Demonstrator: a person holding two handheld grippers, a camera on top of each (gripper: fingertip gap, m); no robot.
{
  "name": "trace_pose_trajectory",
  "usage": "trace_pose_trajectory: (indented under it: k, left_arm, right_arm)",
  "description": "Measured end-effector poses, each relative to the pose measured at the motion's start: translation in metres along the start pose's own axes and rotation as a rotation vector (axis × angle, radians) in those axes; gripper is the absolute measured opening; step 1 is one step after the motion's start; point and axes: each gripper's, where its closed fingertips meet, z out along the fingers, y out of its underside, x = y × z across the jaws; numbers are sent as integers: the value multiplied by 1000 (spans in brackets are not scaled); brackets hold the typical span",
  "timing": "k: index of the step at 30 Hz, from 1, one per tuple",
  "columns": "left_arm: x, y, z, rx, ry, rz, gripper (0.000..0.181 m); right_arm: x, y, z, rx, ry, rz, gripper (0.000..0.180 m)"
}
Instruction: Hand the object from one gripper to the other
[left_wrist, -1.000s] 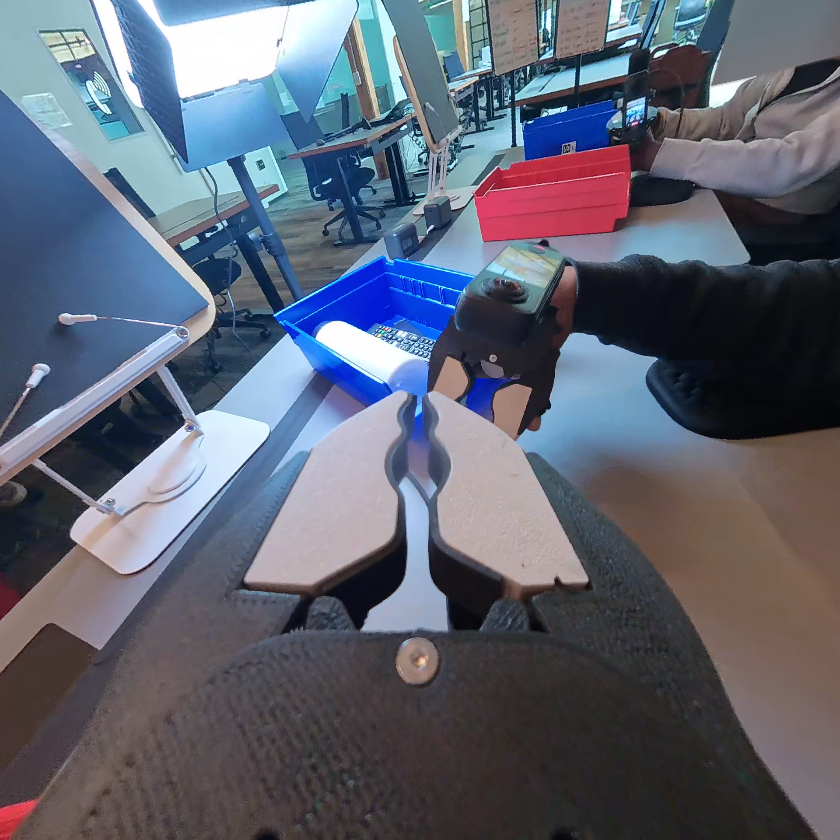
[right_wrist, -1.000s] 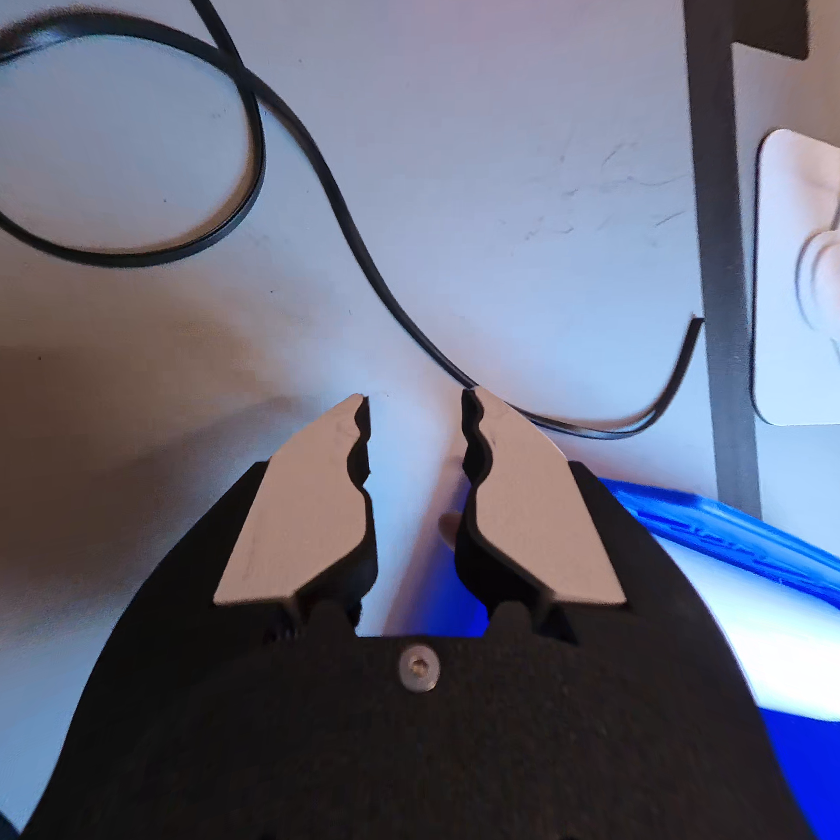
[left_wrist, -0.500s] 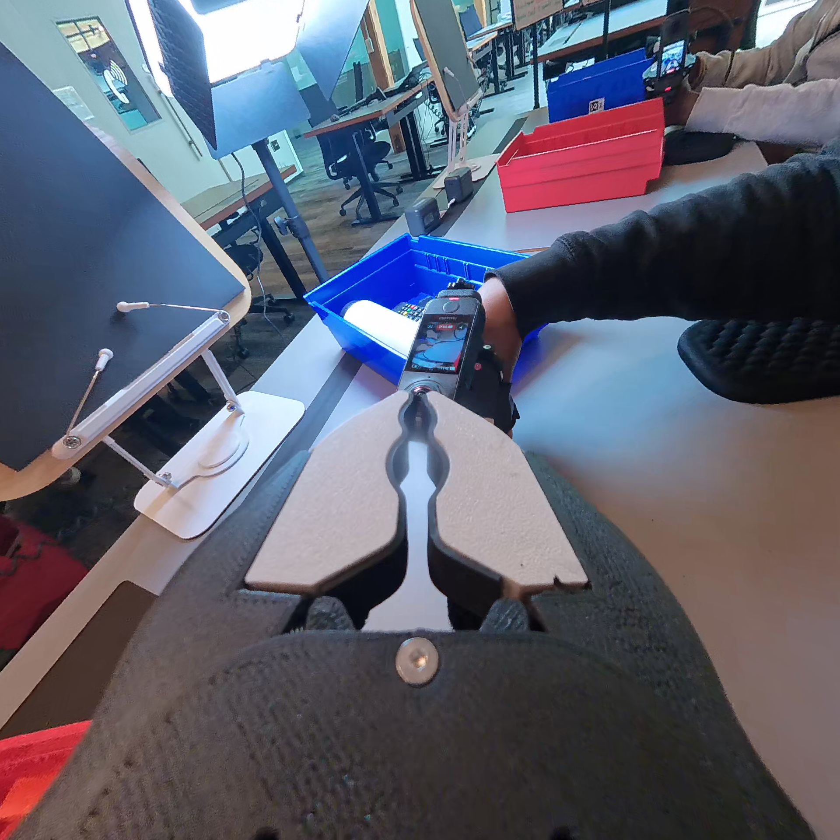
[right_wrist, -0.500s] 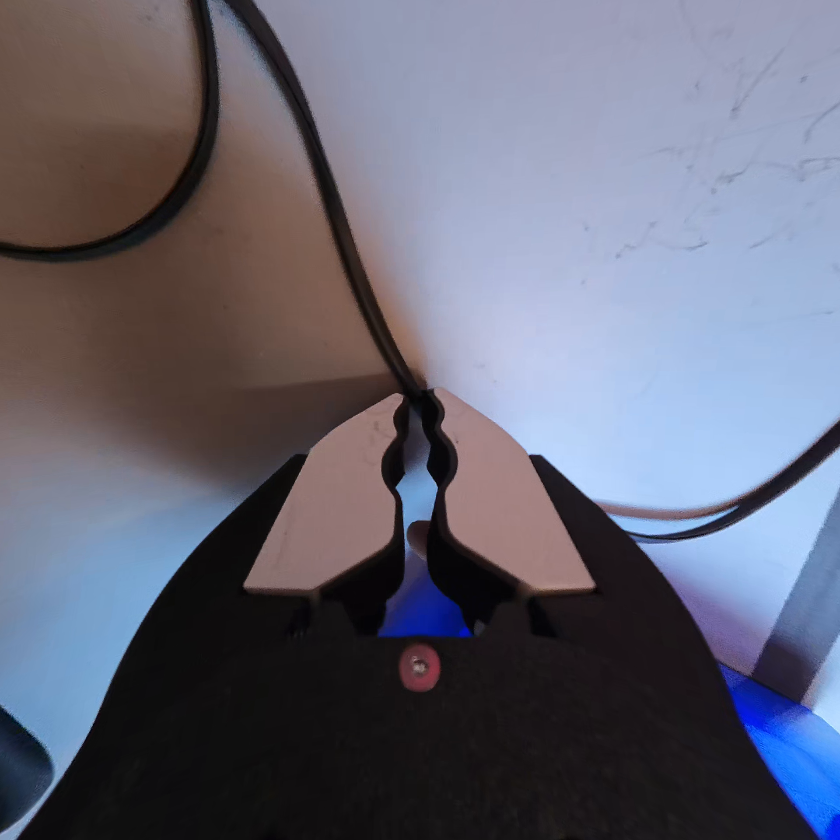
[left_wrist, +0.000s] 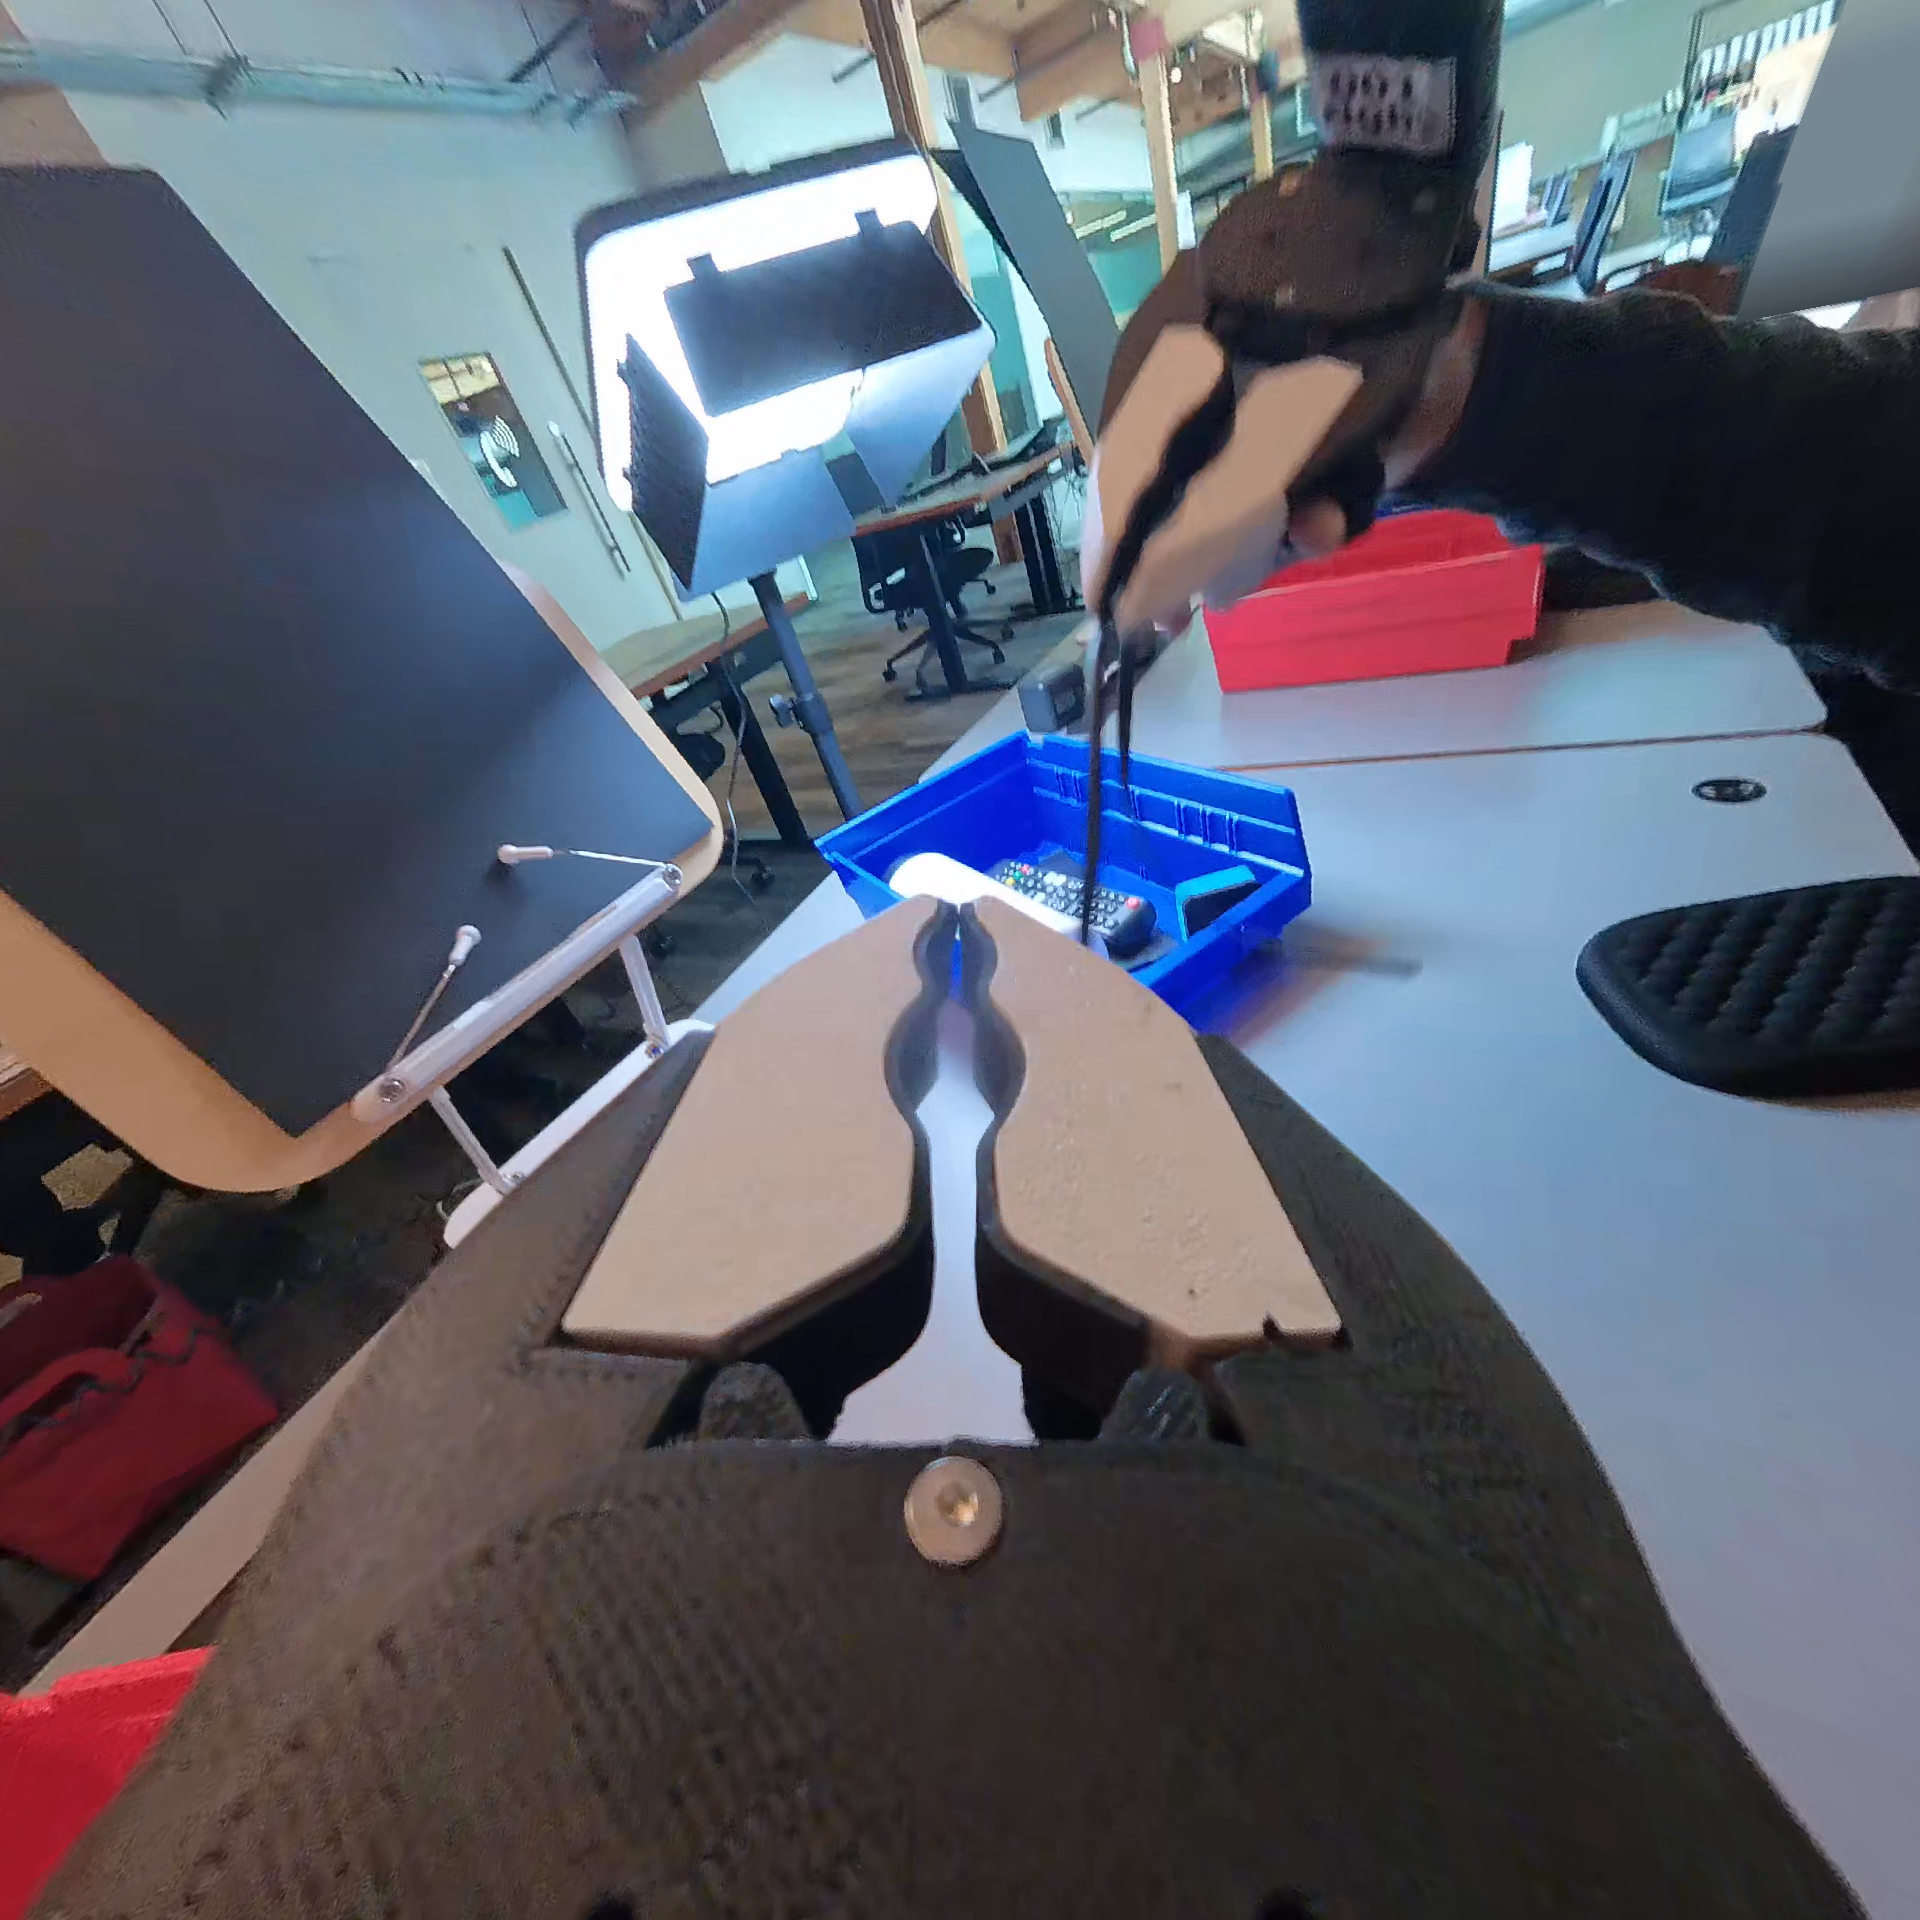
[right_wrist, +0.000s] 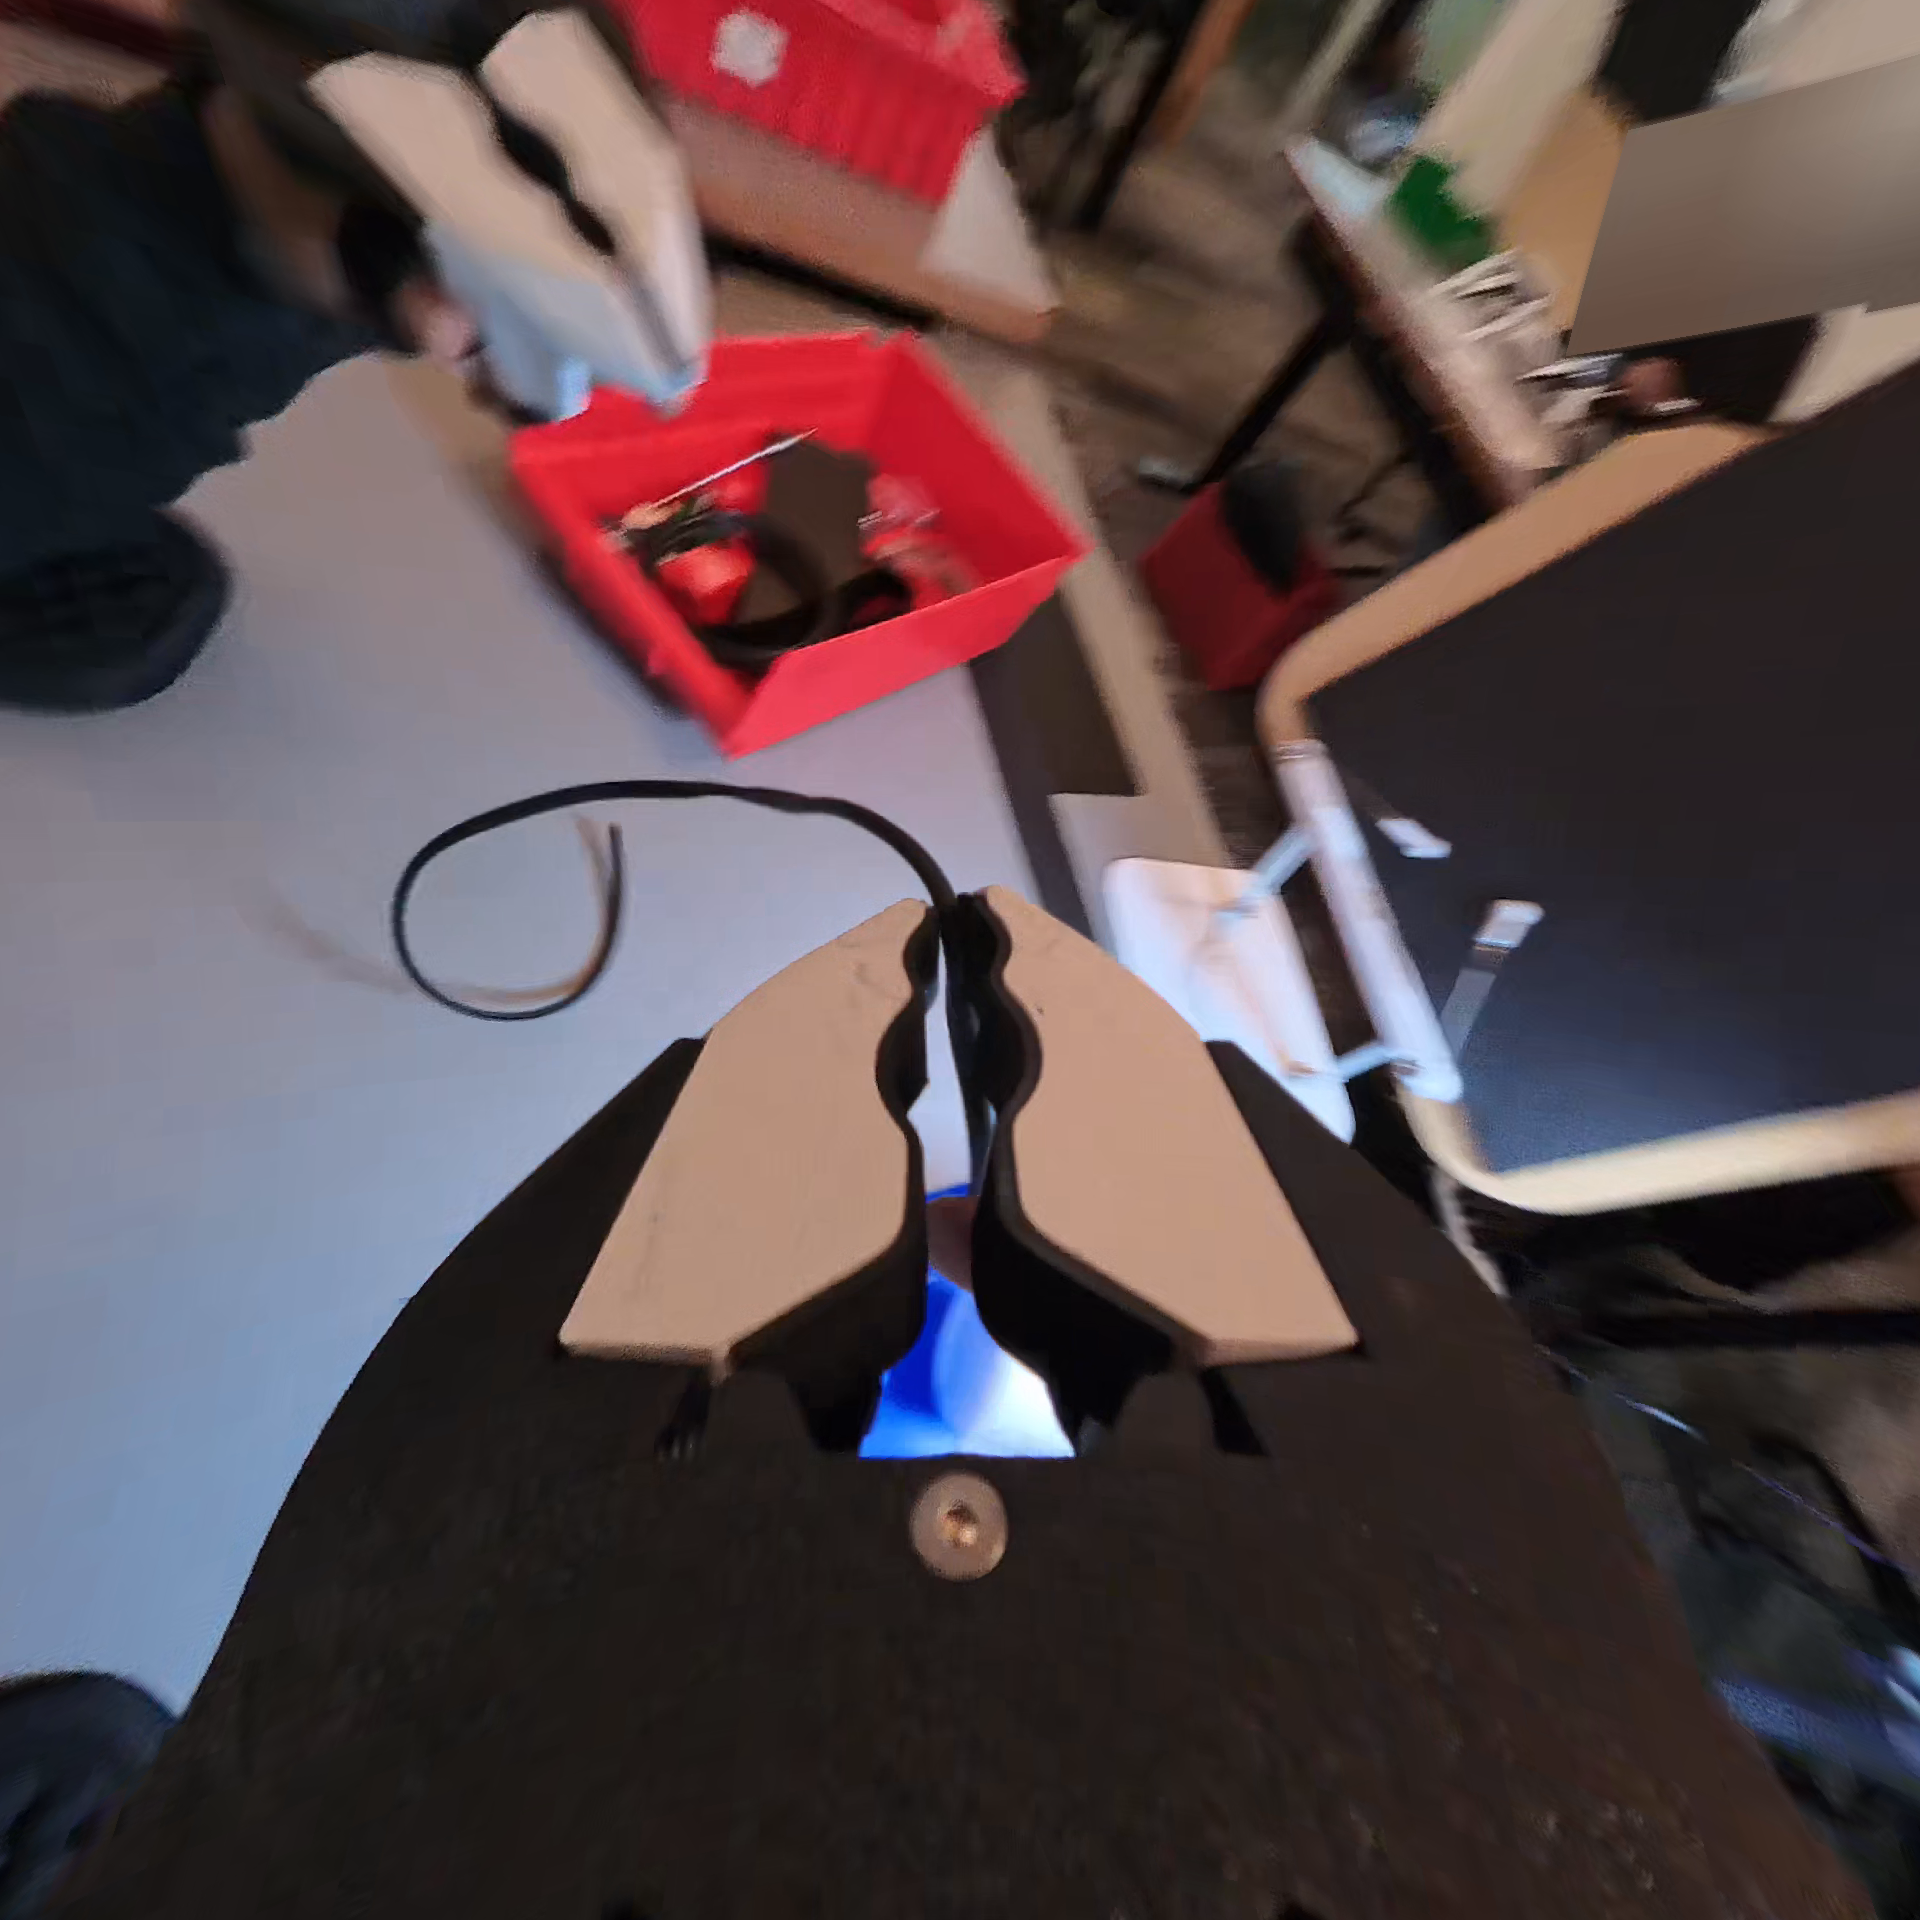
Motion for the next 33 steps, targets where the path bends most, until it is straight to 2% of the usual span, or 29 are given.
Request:
trace_pose_trajectory:
  k: [3,6,11,14,22,28,30,33]
  left_arm:
    - [-4,-14,-13,54,-8,-14,0]
    - [-6,-23,-21,93,-5,-30,0]
    - [-6,-24,-23,105,8,-43,0]
    - [-4,-20,-20,92,17,-45,0]
    - [4,1,-2,12,44,-29,0]
    - [6,11,6,-23,54,-27,0]
    - [5,13,6,-29,53,-24,0]
    - [3,16,8,-29,55,-38,0]
  right_arm:
    - [61,-22,-54,-8,253,16,4]
    - [113,-13,-99,-137,496,-15,4]
    - [161,4,-140,-145,712,80,3]
    - [160,30,-125,-144,669,152,3]
    - [133,117,-46,-86,499,385,0]
    - [130,218,-16,-310,524,452,0]
    - [123,221,-6,-292,489,457,0]
    - [106,211,14,-292,404,444,14]
